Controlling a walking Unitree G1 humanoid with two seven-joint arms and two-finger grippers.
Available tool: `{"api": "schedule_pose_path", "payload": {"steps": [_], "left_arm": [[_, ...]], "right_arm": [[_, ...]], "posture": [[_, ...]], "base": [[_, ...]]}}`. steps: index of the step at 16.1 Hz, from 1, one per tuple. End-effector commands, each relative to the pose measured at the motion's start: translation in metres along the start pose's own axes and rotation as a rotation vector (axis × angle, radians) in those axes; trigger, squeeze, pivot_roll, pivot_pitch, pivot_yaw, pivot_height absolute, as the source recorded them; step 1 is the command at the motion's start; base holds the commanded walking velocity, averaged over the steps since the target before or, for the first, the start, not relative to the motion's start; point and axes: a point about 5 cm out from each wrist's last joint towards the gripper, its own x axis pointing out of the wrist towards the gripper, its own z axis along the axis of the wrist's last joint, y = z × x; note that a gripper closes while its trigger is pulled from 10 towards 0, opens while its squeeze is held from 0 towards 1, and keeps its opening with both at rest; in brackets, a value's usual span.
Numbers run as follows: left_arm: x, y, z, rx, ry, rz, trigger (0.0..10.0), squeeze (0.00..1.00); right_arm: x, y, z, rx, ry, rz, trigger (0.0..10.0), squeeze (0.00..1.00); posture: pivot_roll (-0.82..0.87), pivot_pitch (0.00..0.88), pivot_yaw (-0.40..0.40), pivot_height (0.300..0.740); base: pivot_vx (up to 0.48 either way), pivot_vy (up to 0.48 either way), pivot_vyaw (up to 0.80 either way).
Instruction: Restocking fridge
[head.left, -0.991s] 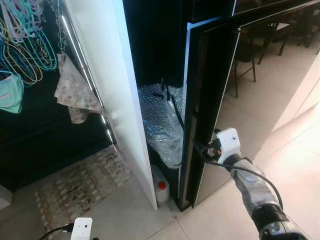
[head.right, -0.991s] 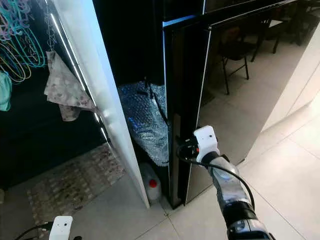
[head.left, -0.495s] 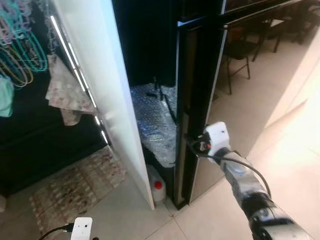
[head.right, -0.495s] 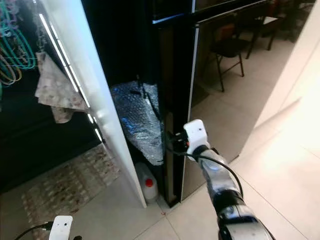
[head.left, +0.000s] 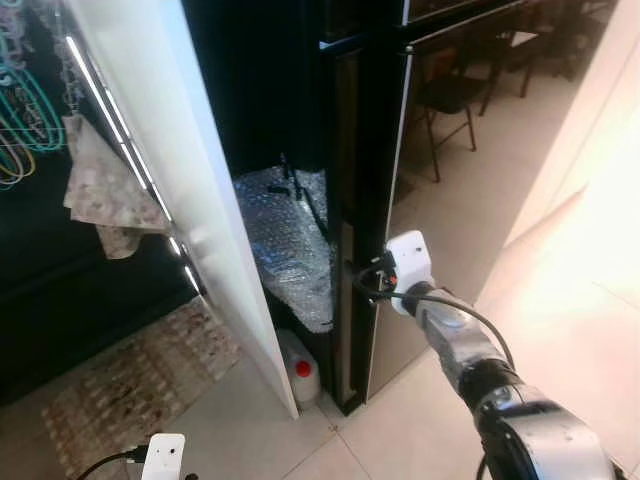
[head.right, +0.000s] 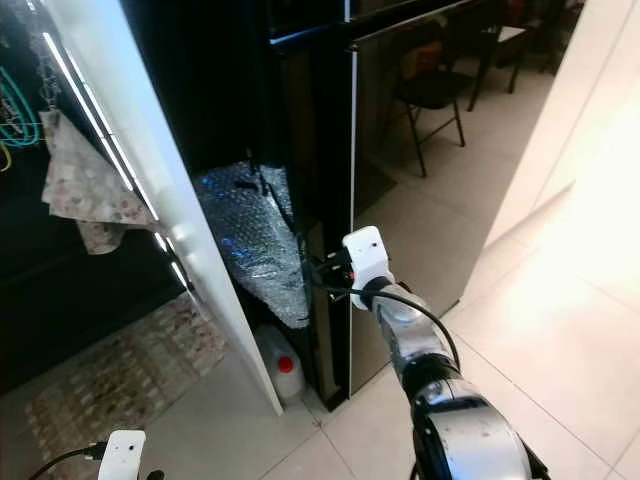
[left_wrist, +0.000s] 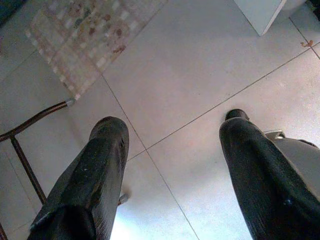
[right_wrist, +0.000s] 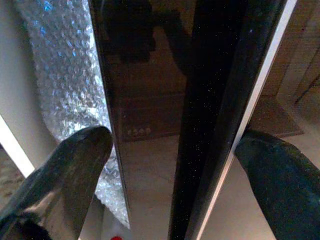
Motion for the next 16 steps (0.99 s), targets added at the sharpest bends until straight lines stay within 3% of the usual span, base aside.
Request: {"api": "schedule_pose_path", "payload": {"steps": [1, 6, 9, 12, 14, 16], "left_arm": [[0.0, 0.004, -0.001, 0.005, 0.002, 0.014, 10.0, 0.0], [0.0, 0.002, 0.001, 0.005, -0.003, 0.011, 10.0, 0.0], [0.0, 0.002, 0.0, 0.004, -0.001, 0.01, 10.0, 0.0], [0.0, 0.001, -0.002, 0.001, 0.003, 0.012, 10.0, 0.0], [0.0, 0.001, -0.002, 0.002, 0.003, 0.012, 10.0, 0.0], [0.0, 0.001, -0.001, 0.005, 0.002, 0.011, 10.0, 0.0]], "right_arm": [[0.018, 0.016, 0.049, -0.049, -0.158, 0.069, 10.0, 0.0], [0.024, 0.021, 0.055, -0.039, -0.154, 0.06, 10.0, 0.0], [0.013, 0.008, 0.035, -0.022, -0.149, -0.016, 10.0, 0.0], [-0.021, -0.028, -0.003, 0.043, -0.164, -0.322, 10.0, 0.0], [-0.063, -0.05, -0.044, 0.073, -0.152, -0.58, 10.0, 0.0], [-0.09, -0.049, -0.085, 0.118, -0.036, -0.655, 10.0, 0.0]], "posture": [[0.0, 0.008, 0.095, 0.74], [0.0, 0.007, 0.09, 0.74], [-0.01, 0.013, 0.086, 0.74], [-0.02, 0.011, 0.076, 0.74], [-0.03, 0.0, 0.076, 0.74], [-0.04, 0.0, 0.078, 0.74]], "base": [[0.0, 0.0, 0.0], [0.0, 0.0, 0.0], [0.0, 0.0, 0.0], [0.0, 0.0, 0.0], [0.0, 0.0, 0.0], [0.0, 0.0, 0.0]]}}
